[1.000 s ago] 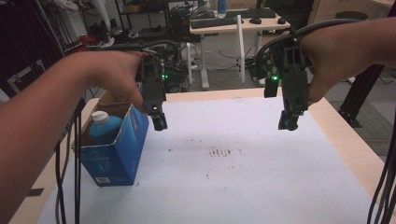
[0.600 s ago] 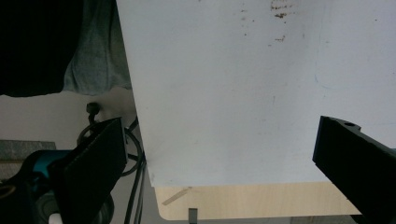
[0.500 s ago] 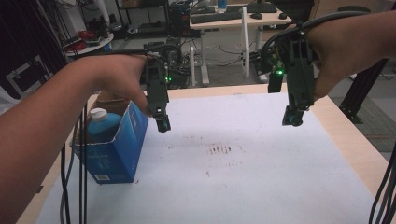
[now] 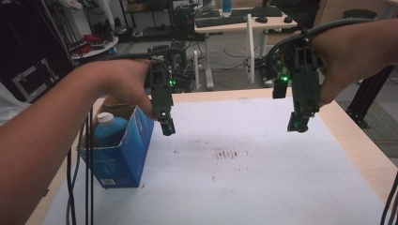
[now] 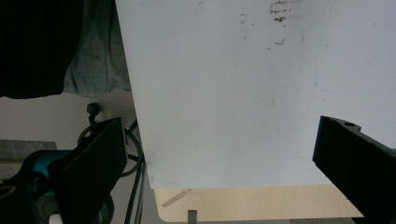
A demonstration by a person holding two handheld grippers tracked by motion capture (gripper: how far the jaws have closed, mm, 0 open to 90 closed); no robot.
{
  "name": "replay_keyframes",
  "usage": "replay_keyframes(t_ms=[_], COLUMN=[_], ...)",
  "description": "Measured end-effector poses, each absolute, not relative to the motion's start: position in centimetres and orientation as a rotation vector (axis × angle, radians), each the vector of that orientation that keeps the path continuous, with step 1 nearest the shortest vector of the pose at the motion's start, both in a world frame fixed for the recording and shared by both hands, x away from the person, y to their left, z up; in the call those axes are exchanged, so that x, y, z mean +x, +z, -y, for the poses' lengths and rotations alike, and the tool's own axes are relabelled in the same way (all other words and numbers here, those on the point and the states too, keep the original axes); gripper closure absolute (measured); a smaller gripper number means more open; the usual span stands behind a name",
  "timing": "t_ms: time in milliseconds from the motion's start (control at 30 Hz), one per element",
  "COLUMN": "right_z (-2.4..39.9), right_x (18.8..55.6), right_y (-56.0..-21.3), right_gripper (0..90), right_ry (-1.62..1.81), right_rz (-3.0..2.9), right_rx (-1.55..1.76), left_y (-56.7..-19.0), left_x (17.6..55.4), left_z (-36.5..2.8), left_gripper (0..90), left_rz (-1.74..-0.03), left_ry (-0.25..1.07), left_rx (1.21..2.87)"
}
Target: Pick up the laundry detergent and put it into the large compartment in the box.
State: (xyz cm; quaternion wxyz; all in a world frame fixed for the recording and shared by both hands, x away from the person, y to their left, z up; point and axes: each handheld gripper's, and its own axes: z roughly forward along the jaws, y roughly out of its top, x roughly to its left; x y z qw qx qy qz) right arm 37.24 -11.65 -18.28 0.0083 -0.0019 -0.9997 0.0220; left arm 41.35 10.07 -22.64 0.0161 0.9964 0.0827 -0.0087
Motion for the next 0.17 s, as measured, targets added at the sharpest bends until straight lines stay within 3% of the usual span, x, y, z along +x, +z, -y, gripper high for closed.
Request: replay_keyframes(t_ms=[167], right_z=[11.52], right_x=[37.24], right_y=[-18.36], right_gripper=[2.2], right_ry=[0.074], right_rz=[3.122], right_rx=[-0.011], left_y=[-22.77], left_x=[41.33], left_z=[-10.19], left_gripper=[1.8], left_rz=[-0.265], left_ry=[-0.024], left_rx=[3.098])
